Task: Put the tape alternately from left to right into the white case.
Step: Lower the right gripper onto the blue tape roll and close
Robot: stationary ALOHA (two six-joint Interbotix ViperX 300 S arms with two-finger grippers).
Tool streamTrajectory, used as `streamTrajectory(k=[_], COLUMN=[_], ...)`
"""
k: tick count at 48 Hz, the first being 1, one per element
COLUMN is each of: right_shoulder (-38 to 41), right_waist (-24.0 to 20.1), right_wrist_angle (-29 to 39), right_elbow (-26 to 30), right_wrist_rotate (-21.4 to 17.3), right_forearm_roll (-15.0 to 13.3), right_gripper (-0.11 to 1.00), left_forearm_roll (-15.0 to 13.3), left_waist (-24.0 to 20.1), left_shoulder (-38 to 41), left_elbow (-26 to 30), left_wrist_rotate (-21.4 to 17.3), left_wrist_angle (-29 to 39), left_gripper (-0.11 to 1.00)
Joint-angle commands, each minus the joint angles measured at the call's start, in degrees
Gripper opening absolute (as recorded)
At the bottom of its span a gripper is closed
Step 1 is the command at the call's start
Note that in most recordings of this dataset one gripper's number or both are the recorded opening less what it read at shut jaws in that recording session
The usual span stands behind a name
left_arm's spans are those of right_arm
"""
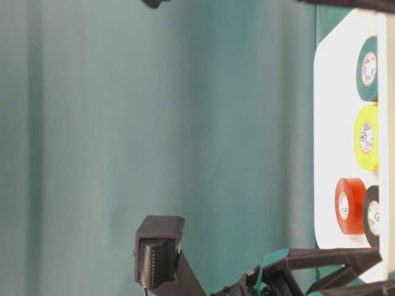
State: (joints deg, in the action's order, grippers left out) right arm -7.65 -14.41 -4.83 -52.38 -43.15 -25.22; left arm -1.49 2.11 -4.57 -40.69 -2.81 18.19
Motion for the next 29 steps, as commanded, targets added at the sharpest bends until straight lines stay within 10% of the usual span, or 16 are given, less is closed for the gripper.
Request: streamTrajectory(k=[1, 29], right_shoulder=[-1.14, 6.42], right_waist=[-1.05, -1.85], right_wrist_angle=[1.14, 1.67], right_elbow=[0.26, 2.37], right_wrist_rotate=[-1.14, -3.96], right_forearm_roll=[0.18, 0.18], right_gripper=[0.81, 0.81], left_forearm_roll=[-0.09, -0.09], left_waist=[0.35, 0.26], left_shoulder=[-0.97, -0.97], left_elbow=[0.53, -0.44], left_wrist_rotate=[0.09, 0.09], left_wrist_angle=[-0.79, -1.05], left_gripper=[0.78, 0.78])
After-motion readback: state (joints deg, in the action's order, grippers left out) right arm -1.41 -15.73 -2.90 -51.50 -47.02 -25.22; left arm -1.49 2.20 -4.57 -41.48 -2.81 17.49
